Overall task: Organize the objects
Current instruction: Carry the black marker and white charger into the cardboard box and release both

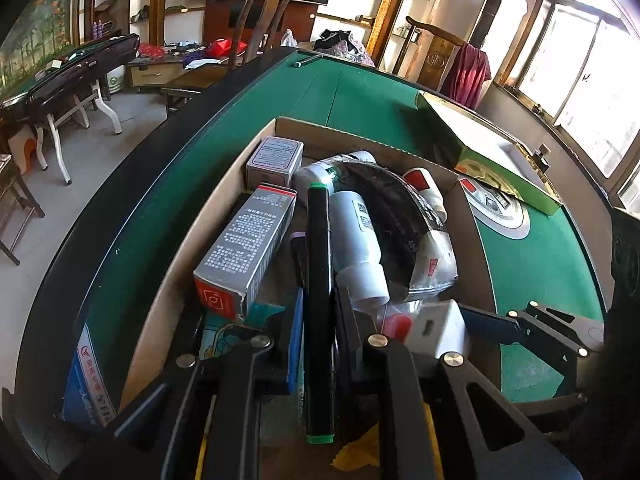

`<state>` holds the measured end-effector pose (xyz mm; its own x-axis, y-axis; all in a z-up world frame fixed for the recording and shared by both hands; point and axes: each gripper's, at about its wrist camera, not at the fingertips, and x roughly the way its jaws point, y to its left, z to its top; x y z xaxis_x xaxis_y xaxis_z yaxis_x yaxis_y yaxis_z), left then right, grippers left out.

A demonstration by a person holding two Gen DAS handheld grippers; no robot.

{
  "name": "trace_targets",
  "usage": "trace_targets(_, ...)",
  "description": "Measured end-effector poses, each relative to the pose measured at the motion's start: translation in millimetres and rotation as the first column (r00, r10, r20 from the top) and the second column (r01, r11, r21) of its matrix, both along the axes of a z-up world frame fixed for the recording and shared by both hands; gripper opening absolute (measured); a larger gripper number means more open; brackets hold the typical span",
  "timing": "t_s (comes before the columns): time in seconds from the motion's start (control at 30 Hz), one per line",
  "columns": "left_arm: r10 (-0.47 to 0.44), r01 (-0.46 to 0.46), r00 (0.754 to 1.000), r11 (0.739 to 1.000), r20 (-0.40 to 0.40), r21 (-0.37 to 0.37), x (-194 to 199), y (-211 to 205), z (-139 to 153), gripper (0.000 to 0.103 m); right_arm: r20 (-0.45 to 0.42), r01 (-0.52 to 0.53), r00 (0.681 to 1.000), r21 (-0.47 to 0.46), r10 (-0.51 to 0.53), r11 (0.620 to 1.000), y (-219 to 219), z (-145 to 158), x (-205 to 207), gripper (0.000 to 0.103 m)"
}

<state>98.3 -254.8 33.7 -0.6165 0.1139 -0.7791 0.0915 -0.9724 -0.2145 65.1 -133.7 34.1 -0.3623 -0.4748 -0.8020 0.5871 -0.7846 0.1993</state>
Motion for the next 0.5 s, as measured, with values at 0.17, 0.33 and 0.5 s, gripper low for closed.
trace_targets(0.17, 0.009, -0.009, 1.0, 1.0, -0.026, 0.0, 5, -3, 7, 0.015, -0.056, -0.008, 0.998, 0.034, 0.01, 0.999, -1, 2, 7, 0.063)
trace_targets(0.33, 0.019, -0.02, 0.998, 1.0, -0.061, -0.021, 12, -2, 16, 0.04, -0.068, -0.017, 0.997, 0.039, 0.02, 0.999, -3, 3, 6, 0.064)
trace_targets(0.5, 0.072, -0.075, 0.991, 0.997, -0.115, -0.017, 25, -7, 31, 0.081, -0.098, -0.011, 0.995, 0.023, 0.013, 1.0, 4, 14, 7, 0.071)
